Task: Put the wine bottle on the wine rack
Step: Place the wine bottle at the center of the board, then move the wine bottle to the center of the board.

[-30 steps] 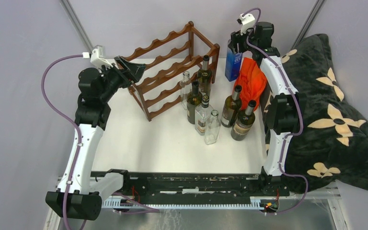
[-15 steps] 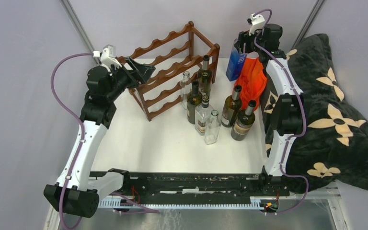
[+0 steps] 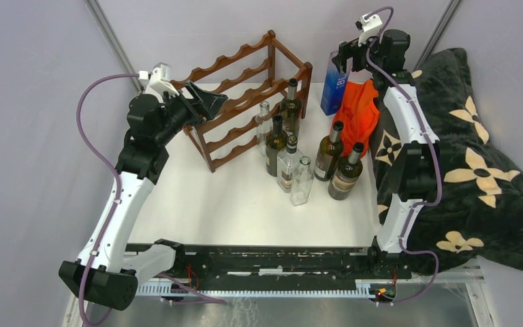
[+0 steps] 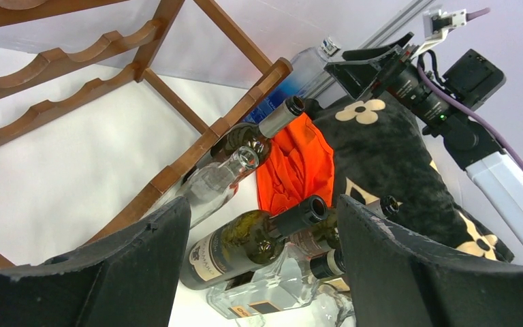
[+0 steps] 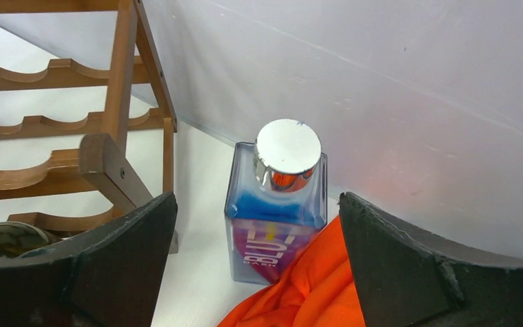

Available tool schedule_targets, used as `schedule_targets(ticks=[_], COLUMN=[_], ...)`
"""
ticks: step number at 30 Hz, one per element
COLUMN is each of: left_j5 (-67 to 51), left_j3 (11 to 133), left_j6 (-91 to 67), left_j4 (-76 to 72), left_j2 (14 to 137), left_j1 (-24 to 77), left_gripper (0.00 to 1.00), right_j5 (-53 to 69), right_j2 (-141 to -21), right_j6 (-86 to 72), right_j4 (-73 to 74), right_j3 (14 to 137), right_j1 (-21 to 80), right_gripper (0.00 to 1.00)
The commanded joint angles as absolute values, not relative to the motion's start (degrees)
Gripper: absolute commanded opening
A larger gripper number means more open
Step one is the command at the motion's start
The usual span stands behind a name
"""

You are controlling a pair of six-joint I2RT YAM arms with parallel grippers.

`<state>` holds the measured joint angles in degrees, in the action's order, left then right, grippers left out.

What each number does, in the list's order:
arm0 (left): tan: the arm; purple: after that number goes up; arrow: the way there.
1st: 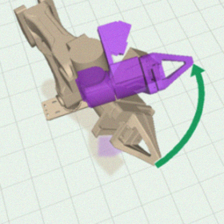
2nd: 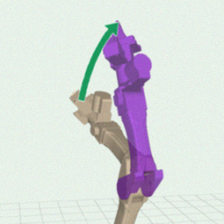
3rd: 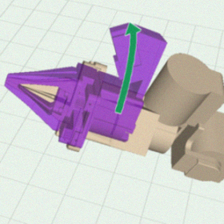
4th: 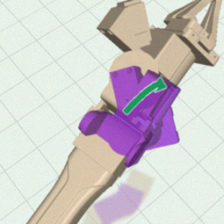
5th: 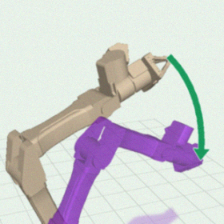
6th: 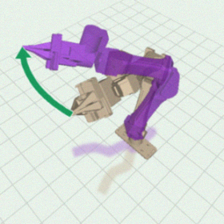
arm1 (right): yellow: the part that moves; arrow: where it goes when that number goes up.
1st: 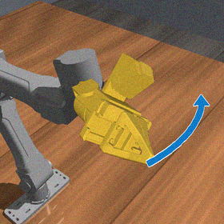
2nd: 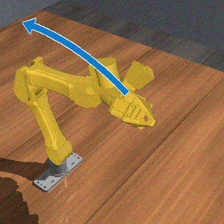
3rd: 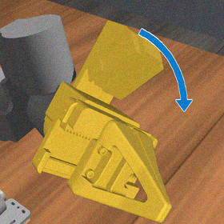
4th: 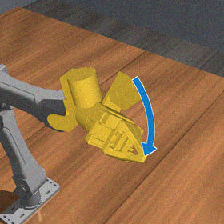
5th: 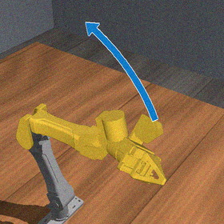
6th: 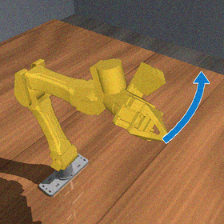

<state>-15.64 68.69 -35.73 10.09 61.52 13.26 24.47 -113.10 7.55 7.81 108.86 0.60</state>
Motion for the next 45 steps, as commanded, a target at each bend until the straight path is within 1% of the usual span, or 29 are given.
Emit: schedule_targets(ticks=[1,3,9,14,18,21,24,27,31,34,39,45], left_j5=[-14.9,-14.9,-15.3,-19.7,-22.9,-23.6,-21.6,-18.2,-16.5,-15.8,-16.2,-15.9], left_j3=[71.3,71.4,72.1,72.7,72.8,72.1,71.6,71.8,71.4,70.8,69.1,63.2], left_j6=[-35.7,-35.7,-35.4,-36.4,-37.5,-36.8,-34.2,-30.7,-28.1,-27.0,-26.6,-26.5], left_j4=[6.9,7.0,8.5,8.6,8.6,8.6,9.4,10.6,10.7,10.5,9.7,7.7], left_j2=[60.7,60.3,58.6,58.2,58.1,58.0,58.2,59.2,60.3,60.8,60.5,55.7], left_j1=[13.8,13.9,14.0,14.0,14.2,15.6,19.5,25.9,30.3,31.7,33.1,33.6], left_gripper=[0.84,0.84,0.85,0.85,0.85,0.84,0.84,0.84,0.84,0.84,0.84,0.84], right_j5=[26.2,26.7,32.3,39.0,43.9,46.8,48.9,50.1,49.4,49.3,45.4,41.9], right_j2=[-108.3,-107.2,-101.5,-94.0,-85.5,-78.5,-71.3,-64.0,-56.6,-56.5,-56.2,-54.4], right_j6=[9.1,10.1,16.3,21.6,27.2,31.8,38.2,44.3,43.1,40.7,39.2,34.0], right_j4=[7.2,8.3,16.3,22.9,27.5,30.2,35.4,39.4,40.6,45.9,50.3,44.3], right_j3=[109.0,108.9,108.8,105.7,99.8,93.0,86.8,80.8,77.1,77.1,71.9,65.0], right_j1=[0.3,0.3,-2.3,-4.2,-4.9,-4.9,-4.9,-4.9,-4.9,-4.9,-4.9,-4.9], right_gripper=[0.96,0.98,0.98,0.98,0.98,0.98,0.98,0.98,0.98,0.98,0.95,0.87])
